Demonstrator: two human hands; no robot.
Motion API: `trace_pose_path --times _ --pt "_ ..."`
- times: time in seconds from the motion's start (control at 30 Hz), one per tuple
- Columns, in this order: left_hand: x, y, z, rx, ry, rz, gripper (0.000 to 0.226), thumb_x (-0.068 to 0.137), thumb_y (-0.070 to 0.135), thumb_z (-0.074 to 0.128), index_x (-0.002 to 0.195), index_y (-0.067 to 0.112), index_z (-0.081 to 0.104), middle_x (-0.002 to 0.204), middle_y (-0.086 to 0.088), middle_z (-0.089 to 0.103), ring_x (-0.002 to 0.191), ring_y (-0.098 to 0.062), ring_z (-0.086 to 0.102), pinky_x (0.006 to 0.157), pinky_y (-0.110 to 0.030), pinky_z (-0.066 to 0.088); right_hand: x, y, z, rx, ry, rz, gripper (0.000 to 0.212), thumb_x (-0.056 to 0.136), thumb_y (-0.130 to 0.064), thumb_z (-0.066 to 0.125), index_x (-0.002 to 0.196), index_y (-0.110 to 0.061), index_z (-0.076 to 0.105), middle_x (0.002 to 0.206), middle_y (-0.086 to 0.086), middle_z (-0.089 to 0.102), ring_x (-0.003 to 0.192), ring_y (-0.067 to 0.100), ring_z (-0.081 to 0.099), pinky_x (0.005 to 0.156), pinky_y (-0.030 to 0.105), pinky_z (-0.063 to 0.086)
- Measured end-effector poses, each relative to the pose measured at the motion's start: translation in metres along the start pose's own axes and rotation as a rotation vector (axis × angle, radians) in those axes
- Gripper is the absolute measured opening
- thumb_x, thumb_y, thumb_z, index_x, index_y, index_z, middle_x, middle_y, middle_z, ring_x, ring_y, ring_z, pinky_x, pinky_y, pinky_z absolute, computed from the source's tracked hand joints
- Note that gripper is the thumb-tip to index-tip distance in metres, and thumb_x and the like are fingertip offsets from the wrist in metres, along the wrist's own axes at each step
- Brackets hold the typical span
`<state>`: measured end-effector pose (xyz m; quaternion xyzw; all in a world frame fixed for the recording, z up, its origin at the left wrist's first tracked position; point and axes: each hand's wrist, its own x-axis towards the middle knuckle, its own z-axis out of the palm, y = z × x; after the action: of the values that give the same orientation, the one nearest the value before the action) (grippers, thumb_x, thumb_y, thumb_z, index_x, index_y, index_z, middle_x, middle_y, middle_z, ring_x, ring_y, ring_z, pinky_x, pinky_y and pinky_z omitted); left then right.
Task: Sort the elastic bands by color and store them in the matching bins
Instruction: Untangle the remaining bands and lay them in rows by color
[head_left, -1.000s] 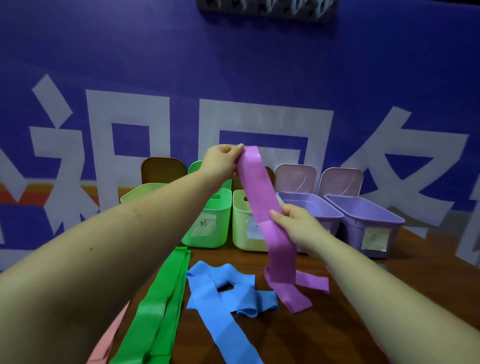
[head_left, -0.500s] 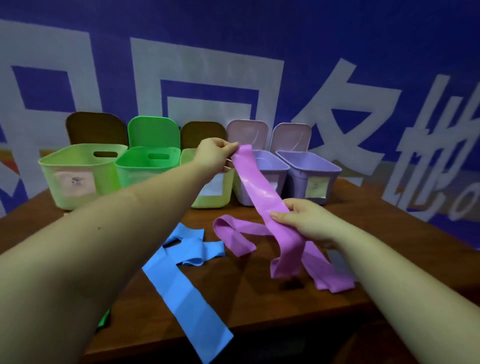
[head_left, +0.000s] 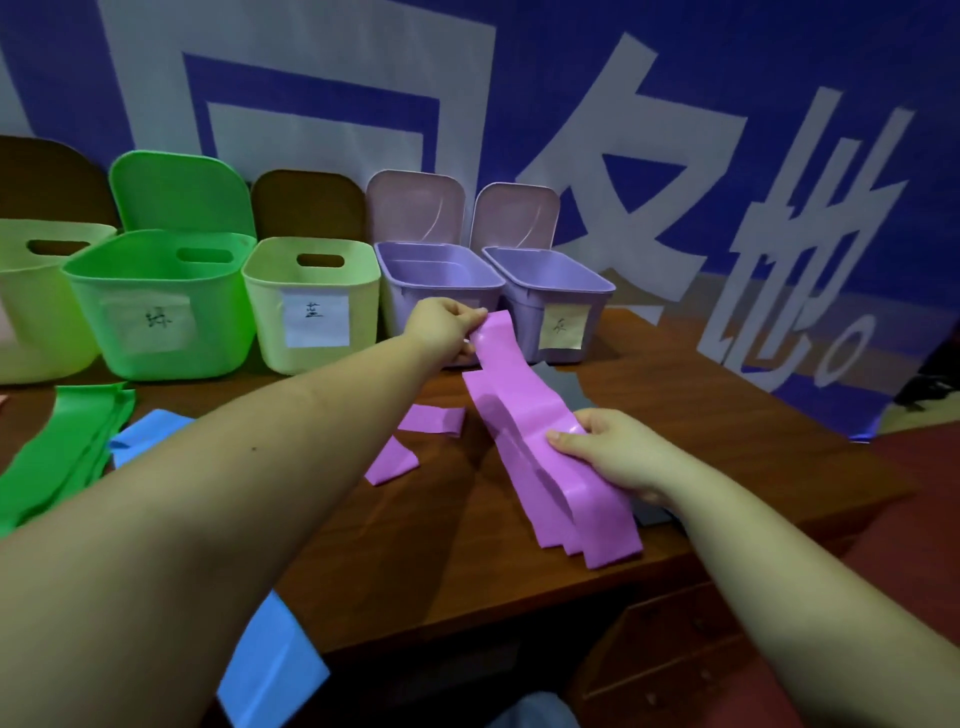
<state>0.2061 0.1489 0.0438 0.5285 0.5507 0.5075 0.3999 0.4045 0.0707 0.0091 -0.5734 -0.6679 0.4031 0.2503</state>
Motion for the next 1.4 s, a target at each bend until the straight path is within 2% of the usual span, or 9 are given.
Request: trace_pose_path --times 0.27,0.43,0.5,0.6,0.7,0.8,0.9,1.07,1.4 --pt "0.040 -0.018 0.016 -0.036 0.064 -0.054 0.025 0.093 0.017 0.059 0.069 0.013 0.052 0.062 -0.009 0.052 0.046 -0.016 0.052 0.042 -0.023 0.051 0.034 0.022 0.016 -0.198 0.169 -0.086 0.017 0.091 -0.031 0.061 0.101 -0.017 0.060 0.096 0.001 0.064 0.091 0.022 0.061 0.065 0.026 0.044" --pt "0.051 -0.041 0.029 -0.085 0.039 -0.102 0.020 0.095 0.014 0.055 0.076 0.010 0.050 0.063 -0.011 0.054 0.039 -0.013 0.058 0.041 -0.022 0.050 0.038 0.038 0.025 -0.519 0.191 -0.128 0.069 0.090 -0.040 0.058 0.148 -0.024 0.024 0.148 0.001 0.032 0.134 0.023 0.036 0.107 0.038 0.035" --pt "0.051 -0.054 0.033 -0.063 0.044 -0.104 0.009 0.094 0.015 0.057 0.090 0.008 0.054 0.068 -0.015 0.057 0.054 -0.024 0.060 0.050 -0.031 0.050 0.039 0.041 0.029 -0.639 0.162 -0.165 0.066 0.094 -0.044 0.050 0.150 -0.026 0.020 0.156 -0.002 0.020 0.143 0.020 0.021 0.115 0.038 0.020" --pt "0.046 -0.069 0.039 0.181 -0.066 -0.053 0.055 0.090 0.026 0.062 0.137 0.009 0.039 0.117 -0.019 0.062 0.109 -0.033 0.060 0.091 -0.045 0.049 0.042 0.043 0.035 -0.737 0.065 -0.183 0.053 0.099 -0.046 0.035 0.149 -0.030 0.025 0.158 -0.006 0.017 0.146 0.015 0.008 0.118 0.038 0.003" --pt "0.028 -0.075 0.040 0.743 -0.184 0.247 0.077 0.089 0.039 0.061 0.149 0.017 0.019 0.158 -0.014 0.007 0.142 -0.027 0.023 0.113 -0.035 0.023 0.044 0.043 0.037 -0.794 0.022 -0.170 0.051 0.101 -0.045 0.028 0.149 -0.029 0.024 0.158 -0.008 0.017 0.147 0.013 0.003 0.117 0.041 -0.004" --pt "0.014 -0.083 0.041 1.146 -0.187 0.528 0.072 0.090 0.046 0.053 0.149 0.019 0.021 0.159 -0.012 0.001 0.141 -0.027 0.023 0.114 -0.040 0.017 0.043 0.043 0.037 -0.838 0.037 -0.179 0.051 0.101 -0.045 0.024 0.150 -0.029 0.022 0.158 -0.009 0.017 0.147 0.013 0.002 0.116 0.043 -0.009" --pt "0.008 -0.094 0.043 1.378 -0.204 0.495 0.058 0.096 0.050 0.036 0.142 0.015 0.035 0.155 -0.012 0.022 0.139 -0.025 0.027 0.115 -0.044 0.011 0.041 0.043 0.038 -0.869 0.039 -0.180 0.051 0.101 -0.046 0.022 0.150 -0.030 0.022 0.158 -0.008 0.018 0.147 0.014 0.002 0.116 0.044 -0.011" --pt "0.012 -0.092 0.023 1.201 -0.457 0.322 0.060 0.098 0.050 0.031 0.147 0.017 0.029 0.156 -0.004 0.025 0.142 -0.019 0.023 0.115 -0.037 0.013 0.041 0.035 0.038 -0.933 0.007 -0.157 0.051 0.101 -0.046 0.022 0.149 -0.029 0.021 0.157 -0.007 0.020 0.147 0.016 0.004 0.116 0.047 -0.011" --pt "0.012 -0.096 -0.064 1.129 -0.261 0.443 0.061 0.079 0.070 0.040 0.103 0.022 0.069 0.104 -0.001 0.066 0.101 -0.021 0.057 0.090 -0.032 0.040 0.069 -0.008 0.055 -0.835 0.063 -0.210 0.052 0.095 -0.046 0.044 0.143 -0.027 0.035 0.151 0.000 0.033 0.144 0.021 0.016 0.117 0.046 0.001"
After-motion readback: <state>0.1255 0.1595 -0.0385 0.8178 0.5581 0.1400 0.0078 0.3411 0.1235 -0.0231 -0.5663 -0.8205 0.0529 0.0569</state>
